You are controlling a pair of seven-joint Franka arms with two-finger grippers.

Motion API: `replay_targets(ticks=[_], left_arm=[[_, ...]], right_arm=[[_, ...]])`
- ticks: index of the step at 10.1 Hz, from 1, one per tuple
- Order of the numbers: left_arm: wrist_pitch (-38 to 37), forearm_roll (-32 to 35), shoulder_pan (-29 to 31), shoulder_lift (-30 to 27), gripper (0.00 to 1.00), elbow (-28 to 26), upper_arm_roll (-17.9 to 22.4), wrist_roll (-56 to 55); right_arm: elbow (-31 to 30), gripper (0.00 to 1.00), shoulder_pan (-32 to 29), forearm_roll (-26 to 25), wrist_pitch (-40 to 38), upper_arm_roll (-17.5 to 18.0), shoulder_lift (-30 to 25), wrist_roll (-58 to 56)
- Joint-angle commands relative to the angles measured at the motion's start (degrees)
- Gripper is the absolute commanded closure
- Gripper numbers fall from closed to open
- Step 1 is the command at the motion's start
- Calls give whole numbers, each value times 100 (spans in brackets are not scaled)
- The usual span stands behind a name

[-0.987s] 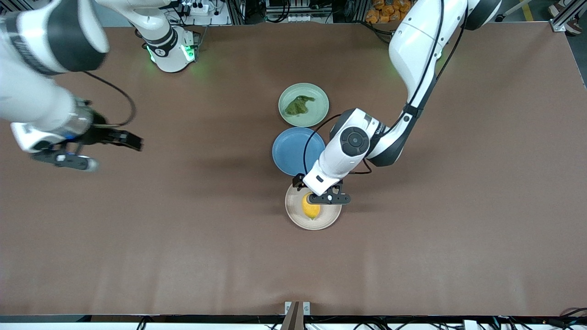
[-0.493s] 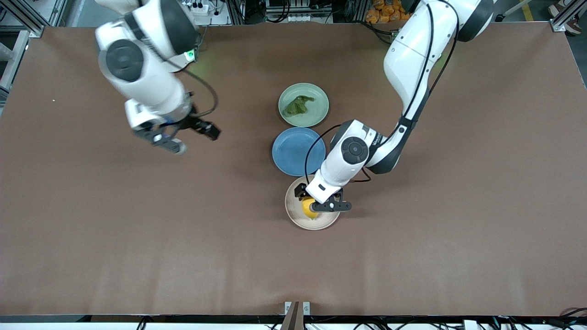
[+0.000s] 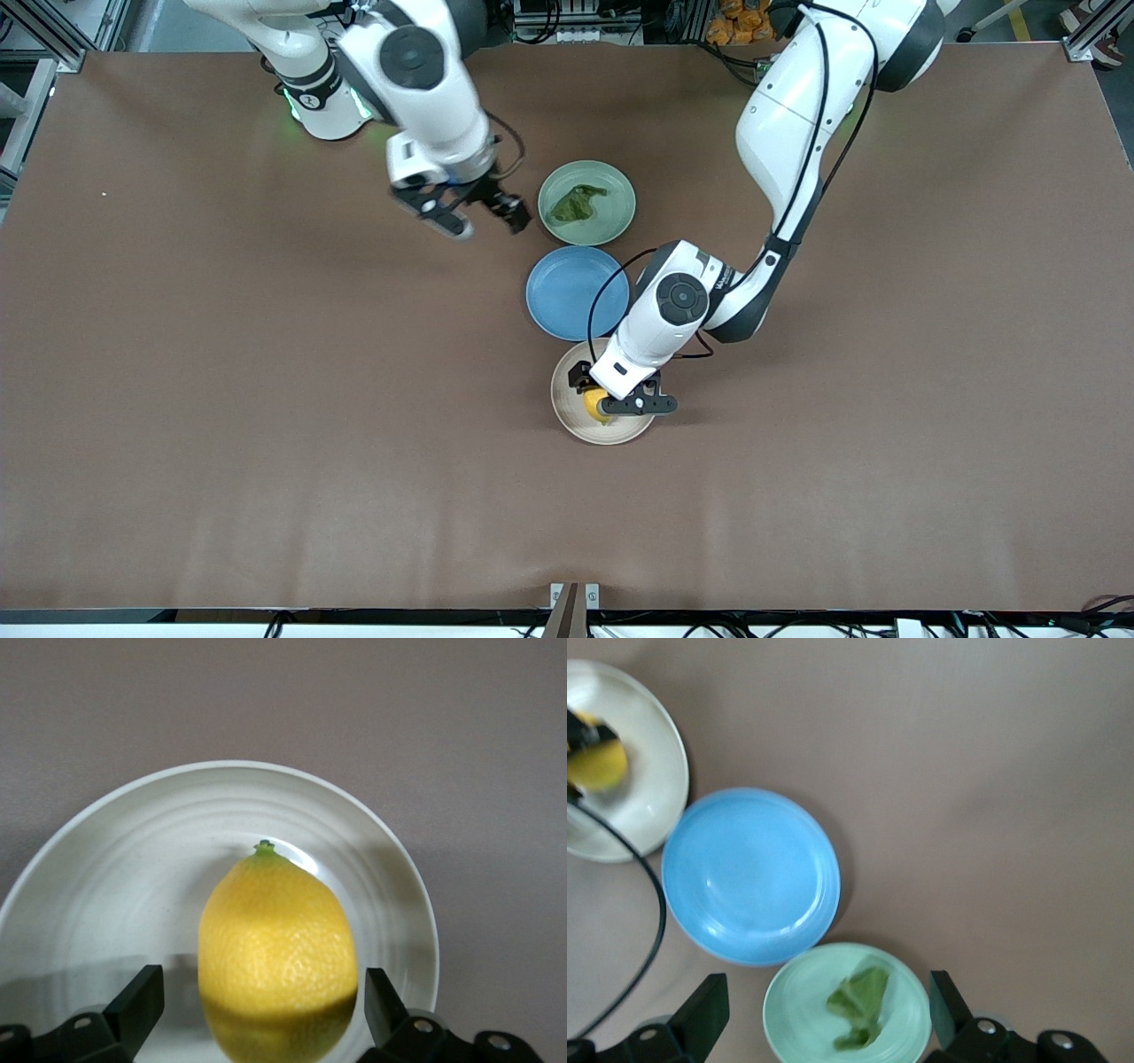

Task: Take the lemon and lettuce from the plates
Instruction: 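Close the left gripper on the lemon while the right gripper reaches the lettuce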

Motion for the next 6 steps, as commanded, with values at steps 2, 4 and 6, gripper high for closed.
replay_targets(ticks=[2, 4, 6], left_arm=[[185, -65, -144, 190, 31, 173, 128, -20], [176, -56, -196, 190, 91, 164, 128, -38], [106, 5, -215, 77, 100, 164, 224, -20]], right_arm=[[-302, 0, 419, -101, 450, 253, 468, 994], [-276, 0, 780, -417, 757, 244, 1030, 1312], [-215, 0, 1097, -1502, 1030, 226, 1749, 2274]])
